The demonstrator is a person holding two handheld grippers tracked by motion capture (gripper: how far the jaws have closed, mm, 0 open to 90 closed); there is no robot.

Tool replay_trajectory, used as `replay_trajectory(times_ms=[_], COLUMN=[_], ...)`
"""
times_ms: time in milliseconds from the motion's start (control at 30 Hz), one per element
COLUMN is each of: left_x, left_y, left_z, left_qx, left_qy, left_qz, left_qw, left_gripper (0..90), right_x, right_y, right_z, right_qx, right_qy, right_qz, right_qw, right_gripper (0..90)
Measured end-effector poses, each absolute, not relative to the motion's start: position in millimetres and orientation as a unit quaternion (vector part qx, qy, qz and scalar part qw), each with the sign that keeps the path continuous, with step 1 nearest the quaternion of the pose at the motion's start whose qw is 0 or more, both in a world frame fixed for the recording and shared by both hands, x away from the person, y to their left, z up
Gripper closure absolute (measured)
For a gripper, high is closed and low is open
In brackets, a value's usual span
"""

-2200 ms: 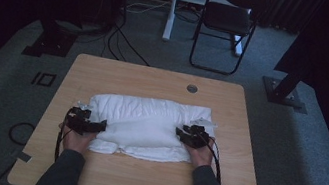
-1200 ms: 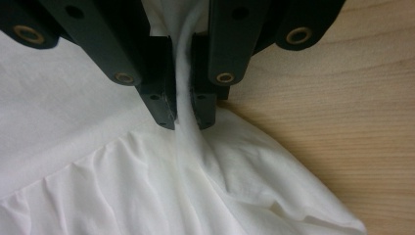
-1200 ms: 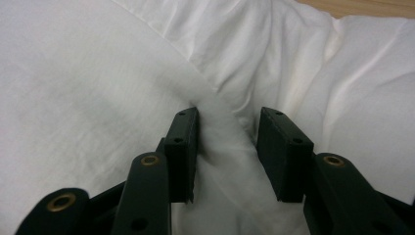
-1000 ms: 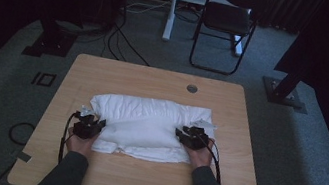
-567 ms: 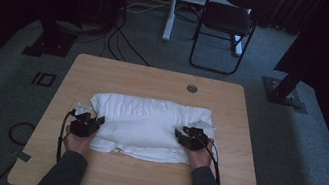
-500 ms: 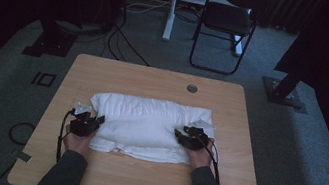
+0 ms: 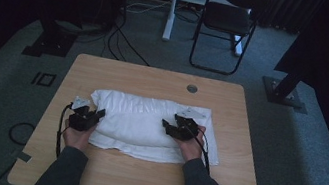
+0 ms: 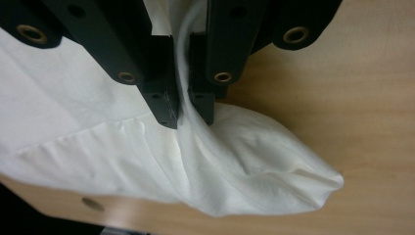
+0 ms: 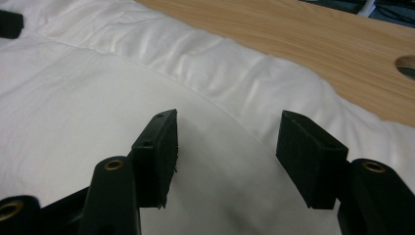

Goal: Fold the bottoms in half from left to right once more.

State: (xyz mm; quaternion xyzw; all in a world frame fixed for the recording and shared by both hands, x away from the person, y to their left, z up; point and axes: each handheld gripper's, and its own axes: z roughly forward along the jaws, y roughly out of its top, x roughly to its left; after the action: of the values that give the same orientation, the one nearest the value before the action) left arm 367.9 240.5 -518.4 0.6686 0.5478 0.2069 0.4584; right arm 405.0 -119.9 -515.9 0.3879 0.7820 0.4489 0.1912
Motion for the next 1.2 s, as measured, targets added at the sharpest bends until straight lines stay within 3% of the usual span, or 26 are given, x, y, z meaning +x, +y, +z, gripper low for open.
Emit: replay_trajectory(times_ms=[300, 533, 1200], left_x=[370.4, 371.3, 375.1], left_y=[236.0, 224.7, 194.7], left_z=[-496.8, -479.3, -453.0], left_qx=[0.665, 0.669, 0.690], left_qy=[0.531, 0.509, 0.467], left_qz=[0.213, 0.222, 0.236], left_qw=[0.480, 0.493, 0.501], left_gripper=[83.9, 84.0, 84.0], right_x=[412.6, 411.0, 407.4], right_y=[-95.9, -79.9, -57.2], right_z=[-540.0, -547.8, -554.6], right_qx=[0.400, 0.389, 0.414], right_qy=[0.798, 0.814, 0.787], right_qz=[0.417, 0.377, 0.397], right_qw=[0.172, 0.210, 0.227], right_gripper=[38.4, 38.5, 38.7])
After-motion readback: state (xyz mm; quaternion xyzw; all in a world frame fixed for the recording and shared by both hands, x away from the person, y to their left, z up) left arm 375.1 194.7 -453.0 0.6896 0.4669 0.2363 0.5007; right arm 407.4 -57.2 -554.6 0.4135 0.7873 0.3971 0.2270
